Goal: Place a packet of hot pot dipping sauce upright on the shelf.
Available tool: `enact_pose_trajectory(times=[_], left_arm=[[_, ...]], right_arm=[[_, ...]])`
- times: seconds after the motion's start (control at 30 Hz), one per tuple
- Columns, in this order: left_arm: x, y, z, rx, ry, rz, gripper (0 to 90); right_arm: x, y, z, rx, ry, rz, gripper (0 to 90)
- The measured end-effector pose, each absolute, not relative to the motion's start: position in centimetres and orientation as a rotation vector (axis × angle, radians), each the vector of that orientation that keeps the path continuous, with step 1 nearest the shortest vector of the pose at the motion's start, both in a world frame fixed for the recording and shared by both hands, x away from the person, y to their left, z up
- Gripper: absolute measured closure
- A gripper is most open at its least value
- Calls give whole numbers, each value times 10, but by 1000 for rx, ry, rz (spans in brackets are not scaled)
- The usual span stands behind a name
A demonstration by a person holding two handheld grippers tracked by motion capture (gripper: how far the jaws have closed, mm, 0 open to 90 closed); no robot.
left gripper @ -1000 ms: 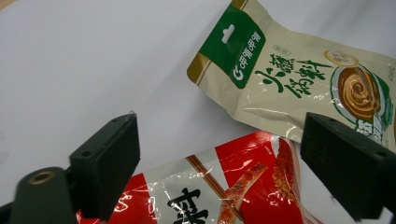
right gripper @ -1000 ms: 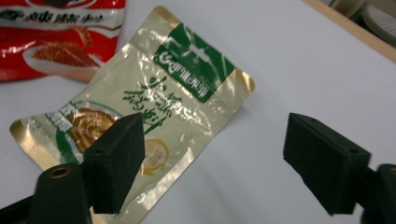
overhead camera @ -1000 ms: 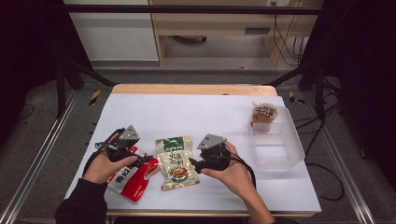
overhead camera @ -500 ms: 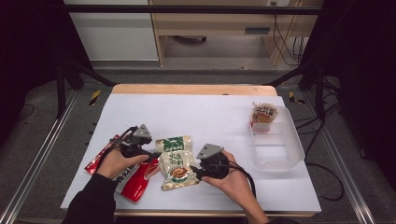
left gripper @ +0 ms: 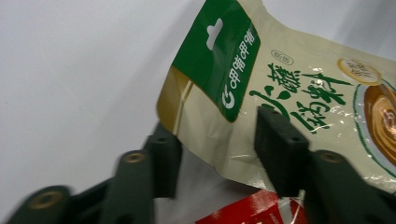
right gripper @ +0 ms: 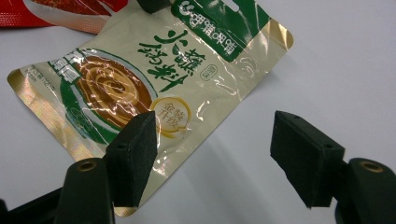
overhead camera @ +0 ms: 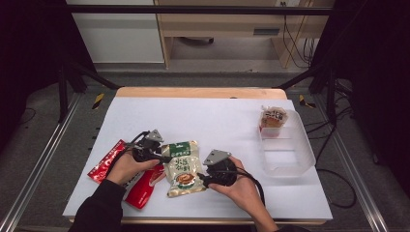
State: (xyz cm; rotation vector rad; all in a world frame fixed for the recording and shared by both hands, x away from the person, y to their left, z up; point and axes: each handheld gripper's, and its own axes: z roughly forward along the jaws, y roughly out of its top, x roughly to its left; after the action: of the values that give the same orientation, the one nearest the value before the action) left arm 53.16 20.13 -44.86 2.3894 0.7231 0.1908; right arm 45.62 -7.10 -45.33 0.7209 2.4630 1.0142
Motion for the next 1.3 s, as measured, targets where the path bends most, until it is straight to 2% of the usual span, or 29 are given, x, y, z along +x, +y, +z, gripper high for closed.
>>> enact_pose_trajectory(times=[0.07,0.1,0.13,0.17,0.2,0.23,0.5,0.73,0.93,1.07,1.17,1.2,1.3], left_arm=[[530,201,-447,2391,724,199,721],[530,202,-446,2387,727,194,721],[529,202,-445,2382,731,191,822],[529,203,-444,2381,730,191,822],[529,203,-443,2379,729,182,882],[528,203,-442,2377,721,182,891],[523,204,-426,2352,687,196,900],[512,200,-402,2333,616,229,900],[503,198,-384,2317,548,239,900],[499,195,-378,2315,516,246,900],[497,194,-375,2315,501,252,900],[496,193,-374,2317,496,254,900],[496,194,-373,2316,489,251,900]], right_arm=[[457,-71,-453,717,2465,1014,324],[457,-71,-453,717,2465,1014,324],[457,-71,-453,714,2470,1012,321],[457,-71,-453,714,2470,1012,321],[457,-71,-453,716,2476,1011,313],[457,-71,-452,709,2481,1006,306],[464,-71,-442,695,2493,981,267],[482,-67,-413,643,2531,928,216],[496,-63,-396,618,2580,882,212],[506,-60,-388,594,2613,862,249],[509,-56,-386,547,2663,847,310],[510,-53,-384,526,2702,854,380],[512,-50,-383,505,2732,845,447]])
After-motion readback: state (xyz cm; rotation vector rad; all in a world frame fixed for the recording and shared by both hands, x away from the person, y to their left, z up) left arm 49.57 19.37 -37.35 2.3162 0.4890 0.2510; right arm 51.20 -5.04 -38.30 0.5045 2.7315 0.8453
